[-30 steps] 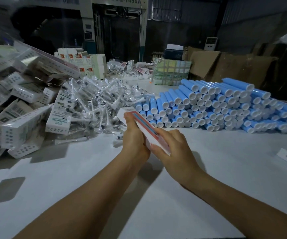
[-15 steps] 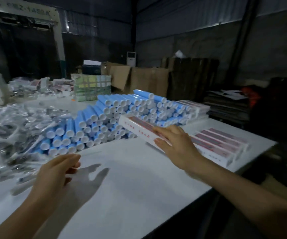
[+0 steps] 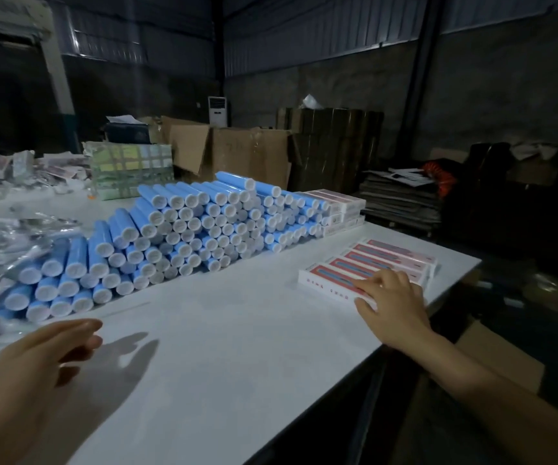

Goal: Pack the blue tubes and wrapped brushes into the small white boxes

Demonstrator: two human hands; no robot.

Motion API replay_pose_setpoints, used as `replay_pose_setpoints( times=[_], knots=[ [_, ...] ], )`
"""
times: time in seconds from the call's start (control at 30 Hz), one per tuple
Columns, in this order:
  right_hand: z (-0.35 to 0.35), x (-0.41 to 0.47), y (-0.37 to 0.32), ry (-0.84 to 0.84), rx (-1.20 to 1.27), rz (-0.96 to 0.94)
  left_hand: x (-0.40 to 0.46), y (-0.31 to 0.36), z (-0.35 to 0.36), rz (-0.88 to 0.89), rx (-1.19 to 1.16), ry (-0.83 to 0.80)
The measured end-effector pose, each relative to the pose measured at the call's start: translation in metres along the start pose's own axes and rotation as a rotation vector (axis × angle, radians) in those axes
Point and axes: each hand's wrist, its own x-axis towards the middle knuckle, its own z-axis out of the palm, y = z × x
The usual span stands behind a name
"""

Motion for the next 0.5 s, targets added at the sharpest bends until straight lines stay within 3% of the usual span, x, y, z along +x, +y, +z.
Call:
replay_pose_setpoints(
  times=[0.13,0.23,0.37,0.5],
  knots=[
    [-0.015,0.0,-0.019,0.072,-0.004,-0.082,0.004,0.005,0.008,-0.093,-0.047,0.012],
    [-0.033,0.003,-0.073,0.172,0.289,-0.271,-0.006,0.014,0.014,-0.036,-0.014,0.006],
    [-0.046,0.009,-0.173,0.072,0.578,-0.522,-0.014,0.018,0.02,0.038,0.138,-0.02],
    [-0.035,0.007,-0.267,-0.063,0.672,-0.653,-0.014,0.018,0.024,0.039,0.241,-0.004]
  ],
)
